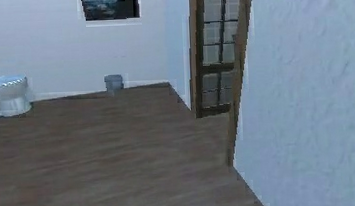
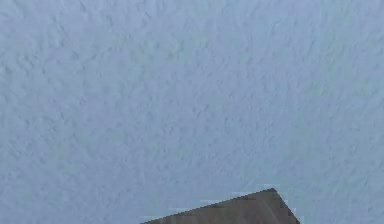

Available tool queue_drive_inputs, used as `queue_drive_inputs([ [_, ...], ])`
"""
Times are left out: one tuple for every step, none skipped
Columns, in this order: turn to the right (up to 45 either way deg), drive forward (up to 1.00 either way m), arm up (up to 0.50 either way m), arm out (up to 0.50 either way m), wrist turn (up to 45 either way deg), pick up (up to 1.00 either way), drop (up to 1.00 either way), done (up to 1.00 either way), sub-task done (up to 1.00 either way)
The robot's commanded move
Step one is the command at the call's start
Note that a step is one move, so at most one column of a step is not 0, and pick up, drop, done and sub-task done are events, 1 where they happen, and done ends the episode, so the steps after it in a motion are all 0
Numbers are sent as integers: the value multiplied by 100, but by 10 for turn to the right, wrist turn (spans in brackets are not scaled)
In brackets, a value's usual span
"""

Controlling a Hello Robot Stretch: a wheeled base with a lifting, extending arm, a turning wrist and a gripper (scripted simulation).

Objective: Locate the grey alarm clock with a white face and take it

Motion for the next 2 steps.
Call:
queue_drive_inputs([
  [30,0,0,0,0,0,0,0,0],
  [0,100,0,0,0,0,0,0,0],
])
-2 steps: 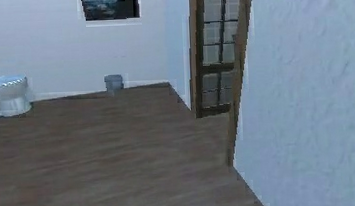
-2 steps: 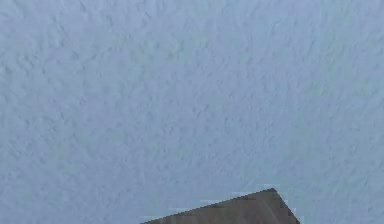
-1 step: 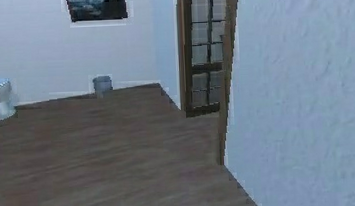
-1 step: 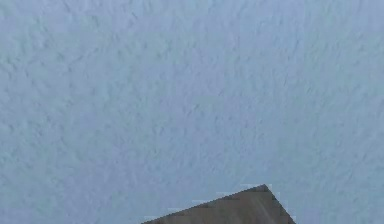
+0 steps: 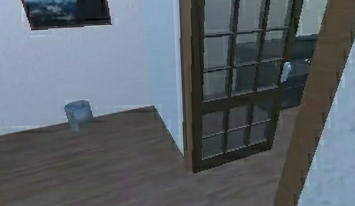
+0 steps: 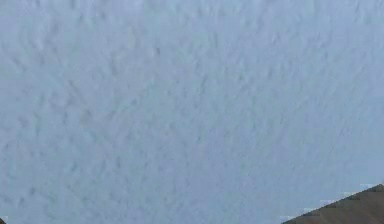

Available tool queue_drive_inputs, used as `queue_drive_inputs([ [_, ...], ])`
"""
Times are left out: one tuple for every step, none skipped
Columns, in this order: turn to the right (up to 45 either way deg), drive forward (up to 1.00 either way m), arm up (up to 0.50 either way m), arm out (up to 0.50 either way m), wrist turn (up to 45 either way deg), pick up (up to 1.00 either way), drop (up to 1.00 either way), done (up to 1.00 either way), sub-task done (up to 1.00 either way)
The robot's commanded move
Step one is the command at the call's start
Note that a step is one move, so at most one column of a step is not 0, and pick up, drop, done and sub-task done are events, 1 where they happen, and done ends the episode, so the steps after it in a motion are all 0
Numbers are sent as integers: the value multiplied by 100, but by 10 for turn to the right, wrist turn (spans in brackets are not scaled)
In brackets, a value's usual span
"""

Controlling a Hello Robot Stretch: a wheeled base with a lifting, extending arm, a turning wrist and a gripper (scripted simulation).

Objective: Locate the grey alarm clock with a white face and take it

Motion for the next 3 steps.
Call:
queue_drive_inputs([
  [0,60,0,0,0,0,0,0,0],
  [-300,0,0,0,0,0,0,0,0],
  [0,40,0,0,0,0,0,0,0],
])
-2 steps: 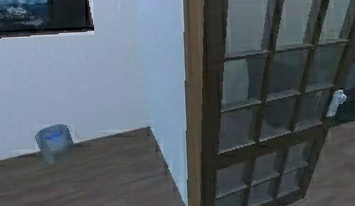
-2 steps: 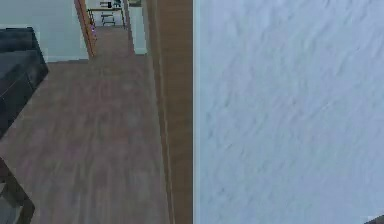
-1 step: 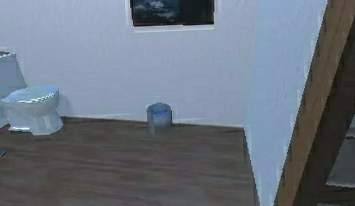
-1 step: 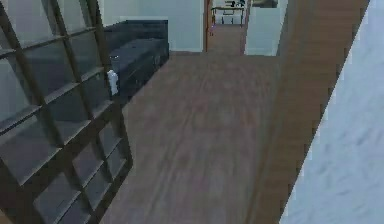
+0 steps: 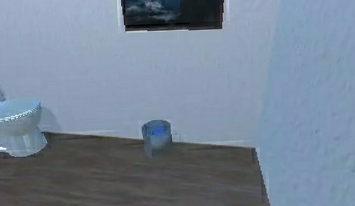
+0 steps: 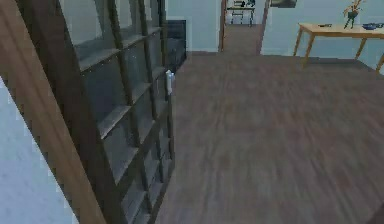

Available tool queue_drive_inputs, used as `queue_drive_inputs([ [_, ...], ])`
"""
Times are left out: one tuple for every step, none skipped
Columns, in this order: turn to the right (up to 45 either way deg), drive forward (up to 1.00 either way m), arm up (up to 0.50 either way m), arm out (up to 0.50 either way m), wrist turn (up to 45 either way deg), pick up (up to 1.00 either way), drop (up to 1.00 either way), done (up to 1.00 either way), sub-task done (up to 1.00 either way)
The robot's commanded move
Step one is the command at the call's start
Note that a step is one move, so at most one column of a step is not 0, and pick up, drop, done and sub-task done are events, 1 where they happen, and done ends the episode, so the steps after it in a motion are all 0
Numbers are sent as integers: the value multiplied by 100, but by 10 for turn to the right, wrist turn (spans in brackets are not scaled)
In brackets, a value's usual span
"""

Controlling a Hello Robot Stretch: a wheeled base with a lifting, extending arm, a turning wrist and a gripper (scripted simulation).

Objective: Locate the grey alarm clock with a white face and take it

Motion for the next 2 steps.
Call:
queue_drive_inputs([
  [450,0,0,0,0,0,0,0,0],
  [450,0,0,0,0,0,0,0,0],
])
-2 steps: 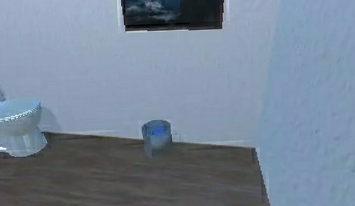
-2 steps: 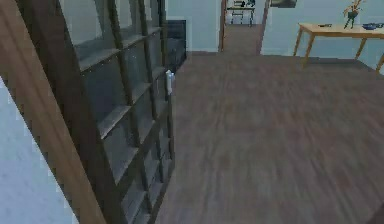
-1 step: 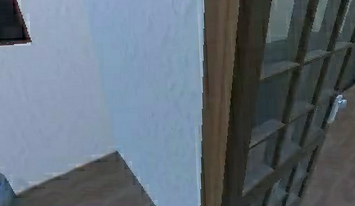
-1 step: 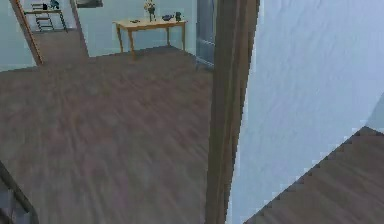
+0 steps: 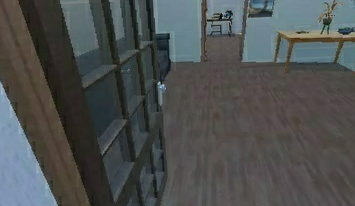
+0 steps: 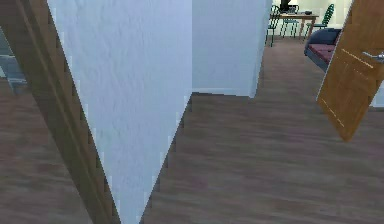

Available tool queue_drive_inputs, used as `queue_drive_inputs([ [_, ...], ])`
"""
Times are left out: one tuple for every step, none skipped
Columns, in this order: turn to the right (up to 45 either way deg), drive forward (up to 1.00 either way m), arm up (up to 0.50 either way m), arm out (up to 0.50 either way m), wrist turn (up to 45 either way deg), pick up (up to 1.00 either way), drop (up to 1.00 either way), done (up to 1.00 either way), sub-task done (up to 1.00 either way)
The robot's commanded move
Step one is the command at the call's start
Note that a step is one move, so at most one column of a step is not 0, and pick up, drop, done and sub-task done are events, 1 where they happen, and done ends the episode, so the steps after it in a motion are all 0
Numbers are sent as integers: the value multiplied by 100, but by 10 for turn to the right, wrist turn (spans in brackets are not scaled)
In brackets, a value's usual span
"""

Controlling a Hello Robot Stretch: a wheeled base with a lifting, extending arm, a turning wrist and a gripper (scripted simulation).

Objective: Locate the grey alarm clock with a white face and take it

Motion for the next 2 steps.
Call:
queue_drive_inputs([
  [90,0,0,0,0,0,0,0,0],
  [0,70,0,0,0,0,0,0,0],
])
